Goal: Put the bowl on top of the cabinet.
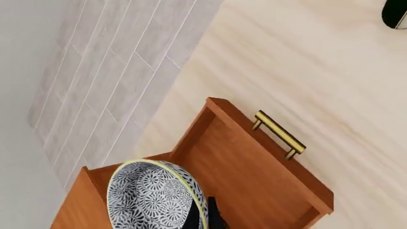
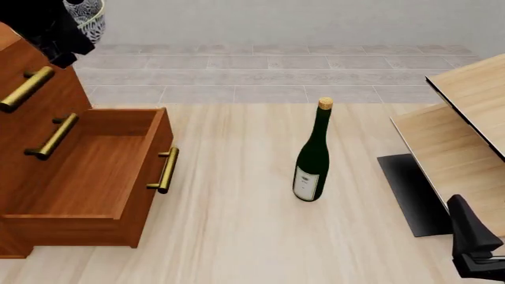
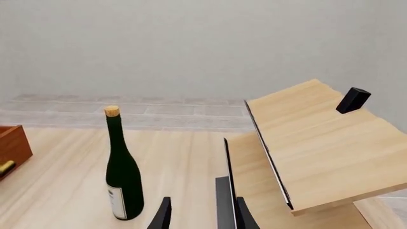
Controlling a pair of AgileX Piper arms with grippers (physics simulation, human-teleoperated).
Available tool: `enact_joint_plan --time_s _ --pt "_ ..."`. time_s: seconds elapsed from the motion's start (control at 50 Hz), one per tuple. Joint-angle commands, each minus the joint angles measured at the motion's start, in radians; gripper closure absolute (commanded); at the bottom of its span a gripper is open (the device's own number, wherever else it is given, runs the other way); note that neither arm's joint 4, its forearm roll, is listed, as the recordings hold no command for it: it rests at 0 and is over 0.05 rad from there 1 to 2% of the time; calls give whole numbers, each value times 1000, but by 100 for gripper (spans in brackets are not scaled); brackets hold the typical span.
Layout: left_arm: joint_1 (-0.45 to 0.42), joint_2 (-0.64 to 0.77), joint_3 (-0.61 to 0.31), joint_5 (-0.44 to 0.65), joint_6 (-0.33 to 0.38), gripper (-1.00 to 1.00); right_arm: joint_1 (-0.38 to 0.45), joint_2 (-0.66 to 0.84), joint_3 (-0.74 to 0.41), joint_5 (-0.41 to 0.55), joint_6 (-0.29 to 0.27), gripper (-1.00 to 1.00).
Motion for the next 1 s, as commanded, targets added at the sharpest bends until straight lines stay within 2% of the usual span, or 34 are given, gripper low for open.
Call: enact_joint_plan --time_s 0.02,0.44,0.66,0.9,1.0 --pt "105 -53 17 2 28 100 0 -3 -2 3 9 -100" --pt "298 -95 46 2 52 100 4 -4 2 0 13 -100" --pt "401 -62 -8 2 30 100 7 -1 1 0 7 -100" --pt "535 -29 -63 2 64 100 7 13 1 -13 4 -100" --pt "566 -17 -73 2 54 100 9 14 1 -15 3 -100"
